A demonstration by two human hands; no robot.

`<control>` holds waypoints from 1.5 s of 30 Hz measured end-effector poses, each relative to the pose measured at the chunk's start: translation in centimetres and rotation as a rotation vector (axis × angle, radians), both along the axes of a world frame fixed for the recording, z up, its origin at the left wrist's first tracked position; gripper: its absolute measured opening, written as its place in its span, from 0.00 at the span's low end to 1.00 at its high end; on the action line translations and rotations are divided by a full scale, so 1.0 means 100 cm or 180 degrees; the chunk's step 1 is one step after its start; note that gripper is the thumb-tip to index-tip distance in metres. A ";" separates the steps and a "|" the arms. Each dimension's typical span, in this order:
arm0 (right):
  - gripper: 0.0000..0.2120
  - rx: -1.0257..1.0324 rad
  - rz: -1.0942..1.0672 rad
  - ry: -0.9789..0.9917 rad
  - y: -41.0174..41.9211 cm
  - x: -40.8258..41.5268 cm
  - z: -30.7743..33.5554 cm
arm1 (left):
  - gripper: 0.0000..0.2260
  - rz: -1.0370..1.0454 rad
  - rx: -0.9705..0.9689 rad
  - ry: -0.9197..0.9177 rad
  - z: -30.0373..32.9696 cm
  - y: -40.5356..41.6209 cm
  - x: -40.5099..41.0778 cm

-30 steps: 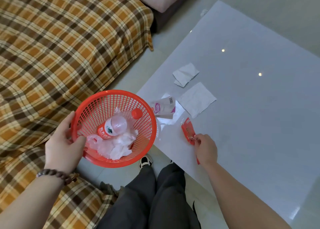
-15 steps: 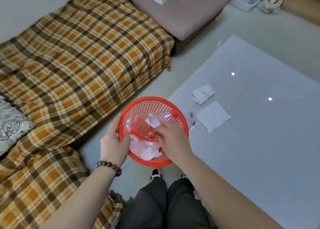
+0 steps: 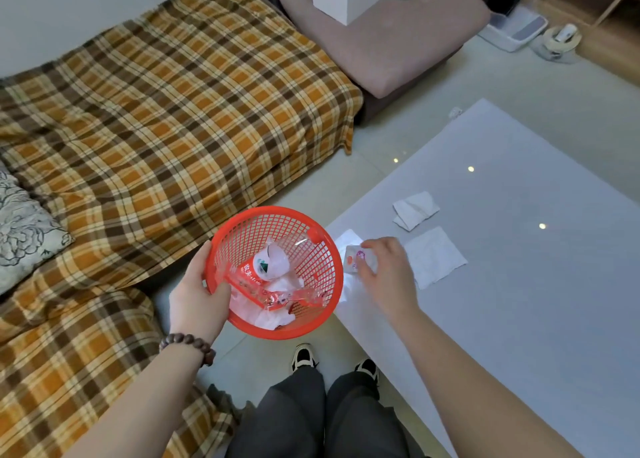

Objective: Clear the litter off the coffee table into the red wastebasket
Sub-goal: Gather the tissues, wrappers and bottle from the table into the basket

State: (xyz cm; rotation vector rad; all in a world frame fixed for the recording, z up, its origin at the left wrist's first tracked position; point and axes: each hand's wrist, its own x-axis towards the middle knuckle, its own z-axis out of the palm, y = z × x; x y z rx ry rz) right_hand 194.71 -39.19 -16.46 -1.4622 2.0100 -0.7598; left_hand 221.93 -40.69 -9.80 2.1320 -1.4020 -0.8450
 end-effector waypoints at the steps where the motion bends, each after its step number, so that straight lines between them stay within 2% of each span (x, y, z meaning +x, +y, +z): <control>1: 0.17 0.0203 -0.0073 0.0151 -0.002 -0.013 -0.013 | 0.26 0.0034 0.0014 -0.0041 -0.002 -0.001 0.003; 4: 0.33 0.0923 0.0097 0.0602 -0.008 -0.038 -0.049 | 0.26 0.0100 0.0031 -0.0153 -0.007 -0.003 0.007; 7: 0.41 0.1376 0.0364 0.0772 -0.016 -0.046 -0.077 | 0.26 0.0154 0.0048 -0.0227 -0.013 -0.004 0.009; 10: 0.35 0.1600 0.0509 0.0806 -0.022 -0.045 -0.091 | 0.26 0.0167 0.0075 -0.0226 -0.017 -0.004 0.010; 15: 0.21 0.1475 0.0450 0.0848 -0.024 -0.042 -0.092 | 0.26 0.0227 0.0158 -0.0167 -0.019 -0.002 0.012; 18: 0.21 0.1448 0.0465 0.0816 -0.018 -0.047 -0.093 | 0.26 0.0223 0.0195 -0.0113 -0.019 -0.003 0.010; 23: 0.29 0.1894 0.0695 0.0569 -0.004 -0.049 -0.103 | 0.26 0.0191 0.0216 -0.0136 -0.024 -0.002 0.005; 31: 0.20 0.1381 0.0140 0.0189 0.012 -0.042 -0.105 | 0.26 0.0085 0.0208 -0.0244 -0.029 0.008 0.007; 40: 0.14 0.0128 -0.0592 -0.0155 0.009 -0.058 -0.010 | 0.25 0.0454 0.0072 -0.0057 -0.021 0.002 0.010; 45: 0.16 -0.0205 -0.0134 -0.0211 0.002 -0.032 0.048 | 0.26 0.0362 0.0037 0.0101 -0.011 -0.006 0.003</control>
